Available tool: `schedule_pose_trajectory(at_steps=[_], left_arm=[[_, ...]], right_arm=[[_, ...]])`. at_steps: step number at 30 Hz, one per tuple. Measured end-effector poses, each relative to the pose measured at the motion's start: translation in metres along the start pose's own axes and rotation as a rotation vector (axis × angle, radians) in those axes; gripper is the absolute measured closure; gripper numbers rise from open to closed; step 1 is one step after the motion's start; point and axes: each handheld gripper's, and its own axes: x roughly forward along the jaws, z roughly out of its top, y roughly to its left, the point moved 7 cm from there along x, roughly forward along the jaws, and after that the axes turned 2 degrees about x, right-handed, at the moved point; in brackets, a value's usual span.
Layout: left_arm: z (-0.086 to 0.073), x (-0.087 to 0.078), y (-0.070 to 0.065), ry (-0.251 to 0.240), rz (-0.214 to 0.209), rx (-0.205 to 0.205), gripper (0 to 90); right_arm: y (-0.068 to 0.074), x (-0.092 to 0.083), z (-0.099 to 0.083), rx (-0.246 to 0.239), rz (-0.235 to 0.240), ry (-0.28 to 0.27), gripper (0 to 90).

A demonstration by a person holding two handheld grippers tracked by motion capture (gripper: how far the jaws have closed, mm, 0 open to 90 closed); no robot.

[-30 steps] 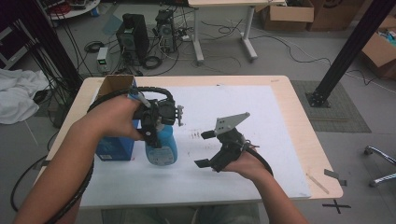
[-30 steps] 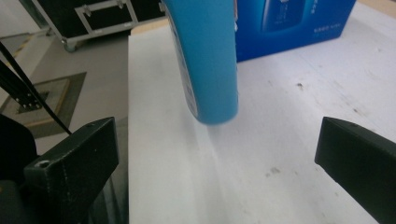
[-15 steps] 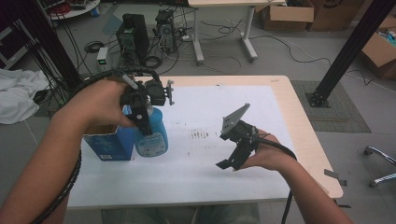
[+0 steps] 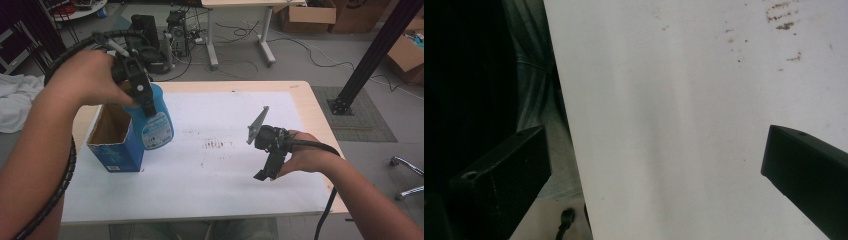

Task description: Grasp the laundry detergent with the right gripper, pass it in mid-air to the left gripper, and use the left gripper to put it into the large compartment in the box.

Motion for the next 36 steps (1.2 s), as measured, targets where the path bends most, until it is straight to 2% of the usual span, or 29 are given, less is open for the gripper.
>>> schedule_pose_trajectory(at_steps=[1,2,3,4,7,11,15,16,17,18,19,20,21,22,23,24,26,27,29,30,36], left_arm=[[-0.004,-0.008,0.007,0.011,-0.006,-0.076,38.1],[-0.004,-0.008,0.007,0.011,-0.006,-0.076,38.1],[-0.008,-0.014,0.015,0.020,-0.013,-0.148,38.1],[-0.008,-0.014,0.015,0.020,-0.013,-0.148,38.1],[-0.017,-0.019,0.028,0.028,-0.012,-0.296,38.1],[-0.029,-0.027,0.046,0.028,-0.012,-0.448,38.1],[-0.040,-0.037,0.058,0.010,-0.015,-0.567,38.1],[-0.044,-0.043,0.062,0.001,-0.020,-0.621,38.1],[-0.046,-0.045,0.064,-0.003,-0.021,-0.653,38.1],[-0.046,-0.045,0.064,-0.003,-0.021,-0.653,38.1],[-0.048,-0.047,0.066,-0.004,-0.019,-0.679,38.1],[-0.052,-0.050,0.070,-0.004,-0.007,-0.738,38.2],[-0.052,-0.050,0.070,-0.004,-0.007,-0.738,38.2],[-0.055,-0.051,0.074,-0.010,0.008,-0.790,38.1],[-0.057,-0.051,0.076,-0.012,0.015,-0.807,38.2],[-0.057,-0.051,0.076,-0.012,0.015,-0.807,38.2],[-0.062,-0.044,0.083,-0.016,0.024,-0.852,38.2],[-0.062,-0.044,0.083,-0.016,0.024,-0.852,38.2],[-0.067,-0.034,0.090,-0.020,0.020,-0.887,38.2],[-0.067,-0.034,0.090,-0.020,0.020,-0.887,38.2],[-0.079,-0.009,0.103,-0.009,0.018,-0.918,38.2]], right_arm=[[0.000,-0.002,-0.001,0.000,-0.005,0.002,0.0],[-0.001,-0.003,-0.001,0.000,-0.010,0.004,0.0],[-0.001,-0.004,-0.002,-0.005,-0.011,0.010,0.0],[-0.001,-0.004,-0.002,-0.005,-0.011,0.010,0.0],[-0.003,-0.007,-0.004,-0.013,-0.030,0.004,0.0],[-0.005,-0.007,-0.006,-0.015,-0.032,-0.002,0.0],[-0.006,-0.006,-0.007,-0.018,-0.030,0.004,0.0],[-0.007,-0.006,-0.007,-0.021,-0.028,0.005,0.0],[-0.008,-0.006,-0.007,-0.022,-0.031,0.006,0.0],[-0.008,-0.006,-0.007,-0.022,-0.031,0.006,0.0],[-0.008,-0.006,-0.007,-0.023,-0.028,0.007,0.0],[-0.009,-0.006,-0.007,-0.026,-0.029,0.008,0.0],[-0.009,-0.006,-0.006,-0.027,-0.028,0.006,0.0],[-0.009,-0.006,-0.006,-0.029,-0.031,0.004,0.0],[-0.009,-0.006,-0.006,-0.032,-0.036,0.002,0.0],[-0.009,-0.006,-0.006,-0.030,-0.031,0.001,0.0],[-0.009,-0.007,-0.005,-0.030,-0.034,0.000,0.0],[-0.009,-0.007,-0.005,-0.030,-0.034,0.000,0.0],[-0.009,-0.006,-0.005,-0.029,-0.034,0.001,0.0],[-0.009,-0.006,-0.005,-0.029,-0.034,0.001,0.0],[-0.008,-0.005,-0.005,-0.026,-0.029,-0.002,0.0]])
